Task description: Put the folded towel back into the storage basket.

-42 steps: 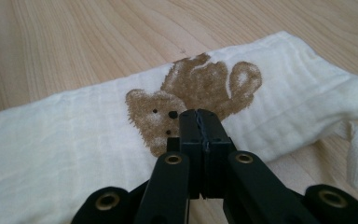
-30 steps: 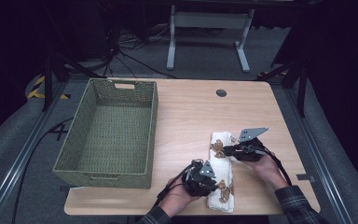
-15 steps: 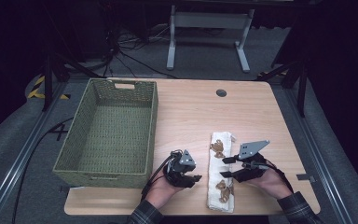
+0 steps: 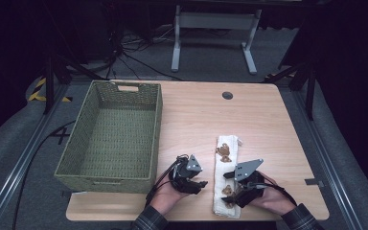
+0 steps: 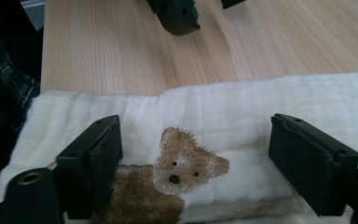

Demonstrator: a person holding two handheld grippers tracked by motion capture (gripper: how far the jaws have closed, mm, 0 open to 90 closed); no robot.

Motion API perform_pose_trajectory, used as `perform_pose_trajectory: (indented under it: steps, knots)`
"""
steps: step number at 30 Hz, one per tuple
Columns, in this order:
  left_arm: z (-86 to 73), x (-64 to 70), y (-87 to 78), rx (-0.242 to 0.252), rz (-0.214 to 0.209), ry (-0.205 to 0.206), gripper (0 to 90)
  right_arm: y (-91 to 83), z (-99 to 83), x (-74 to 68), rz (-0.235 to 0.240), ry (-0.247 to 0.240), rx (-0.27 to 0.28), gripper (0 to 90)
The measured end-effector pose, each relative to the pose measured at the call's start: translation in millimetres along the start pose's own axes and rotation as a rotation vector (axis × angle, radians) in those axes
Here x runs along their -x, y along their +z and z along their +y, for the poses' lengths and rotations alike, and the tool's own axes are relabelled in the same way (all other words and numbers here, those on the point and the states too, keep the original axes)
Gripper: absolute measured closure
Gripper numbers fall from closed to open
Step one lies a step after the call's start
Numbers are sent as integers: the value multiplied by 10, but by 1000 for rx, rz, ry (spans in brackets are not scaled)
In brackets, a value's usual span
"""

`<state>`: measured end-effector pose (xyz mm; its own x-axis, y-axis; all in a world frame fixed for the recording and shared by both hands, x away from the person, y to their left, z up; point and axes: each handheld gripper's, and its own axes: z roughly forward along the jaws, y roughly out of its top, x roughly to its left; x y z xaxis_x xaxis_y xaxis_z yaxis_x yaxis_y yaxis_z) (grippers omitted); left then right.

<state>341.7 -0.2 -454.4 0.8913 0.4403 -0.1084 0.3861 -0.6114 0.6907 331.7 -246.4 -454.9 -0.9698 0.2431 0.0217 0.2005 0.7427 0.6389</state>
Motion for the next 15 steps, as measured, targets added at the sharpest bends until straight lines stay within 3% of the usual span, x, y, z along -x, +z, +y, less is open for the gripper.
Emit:
perform_pose_trajectory:
  steps: [6,11,12,15]
  knots:
    - [1,9,24,-14,-4,16,503,20,-55,-9,3,-22,18,161]
    - [3,25,42,-28,0,20,504,-12,-84,-16,7,-26,20,246]
    - [5,29,46,-32,0,24,504,-18,-86,-22,12,-26,22,281]
    - [11,29,55,-32,1,29,504,-59,-97,-49,59,-59,28,522]
